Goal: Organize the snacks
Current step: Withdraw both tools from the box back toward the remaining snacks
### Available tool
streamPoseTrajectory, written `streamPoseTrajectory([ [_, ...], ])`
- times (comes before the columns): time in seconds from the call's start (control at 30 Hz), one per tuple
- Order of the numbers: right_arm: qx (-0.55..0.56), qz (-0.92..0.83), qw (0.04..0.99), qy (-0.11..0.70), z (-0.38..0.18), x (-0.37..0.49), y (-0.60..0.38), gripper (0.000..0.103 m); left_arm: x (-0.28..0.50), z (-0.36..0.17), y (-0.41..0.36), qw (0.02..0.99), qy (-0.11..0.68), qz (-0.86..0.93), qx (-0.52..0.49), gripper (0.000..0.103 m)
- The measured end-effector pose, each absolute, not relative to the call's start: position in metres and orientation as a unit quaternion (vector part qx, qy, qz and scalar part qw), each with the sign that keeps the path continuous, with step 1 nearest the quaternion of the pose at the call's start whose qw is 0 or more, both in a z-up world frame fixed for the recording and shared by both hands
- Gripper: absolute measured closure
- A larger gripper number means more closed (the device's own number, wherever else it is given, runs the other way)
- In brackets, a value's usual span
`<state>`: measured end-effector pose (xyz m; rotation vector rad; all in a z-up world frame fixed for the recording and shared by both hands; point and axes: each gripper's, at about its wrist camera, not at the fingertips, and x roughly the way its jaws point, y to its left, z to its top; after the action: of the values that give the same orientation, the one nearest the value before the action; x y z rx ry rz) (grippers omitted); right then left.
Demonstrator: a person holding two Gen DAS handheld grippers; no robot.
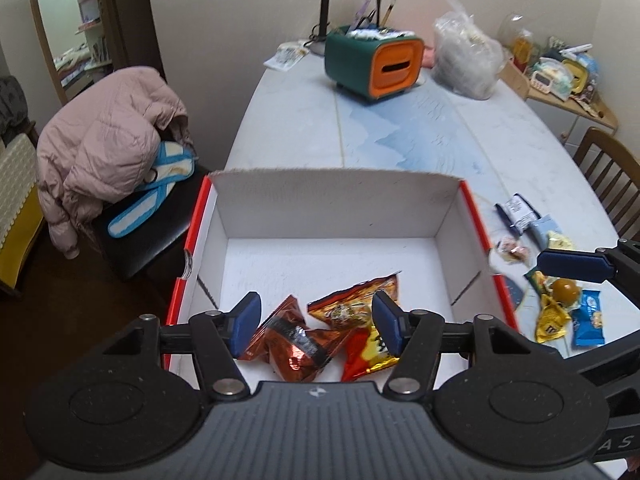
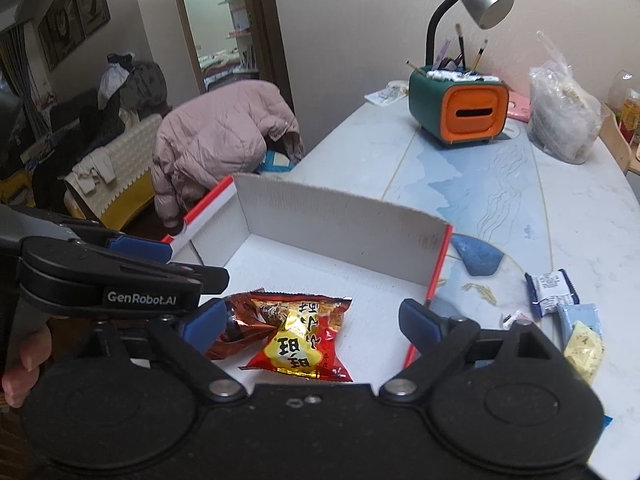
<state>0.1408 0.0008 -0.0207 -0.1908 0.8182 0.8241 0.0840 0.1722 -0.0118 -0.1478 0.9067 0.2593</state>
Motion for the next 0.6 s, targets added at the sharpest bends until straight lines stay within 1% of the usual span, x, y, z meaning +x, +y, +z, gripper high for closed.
streamPoseTrajectory([
  [0.07,-0.086,0.386,0.837,0.379,-0.015,0.138,-0.006,0.004,0.081,-0.007,0.168,0.892,0.431,0.118,-0.071,0.039],
  [0.23,-0.073,0.385,0.842,0.372,-0.005,0.133,-0.022,0.004,0.074,0.003,0.157,0.899,0.420,0.104,-0.069,0.033],
  [0.37,-0.059,0.382,0.847,0.366,0.000,0.130,-0.038,0.002,0.069,0.009,0.147,0.903,0.414,0.088,-0.070,0.032],
  [0.43,-0.052,0.379,0.849,0.364,0.003,0.129,-0.048,0.002,0.066,0.011,0.140,0.905,0.411,0.082,-0.069,0.028],
  [0.6,-0.036,0.368,0.856,0.360,0.006,0.128,-0.074,0.001,0.063,0.015,0.123,0.911,0.402,0.066,-0.067,0.023],
])
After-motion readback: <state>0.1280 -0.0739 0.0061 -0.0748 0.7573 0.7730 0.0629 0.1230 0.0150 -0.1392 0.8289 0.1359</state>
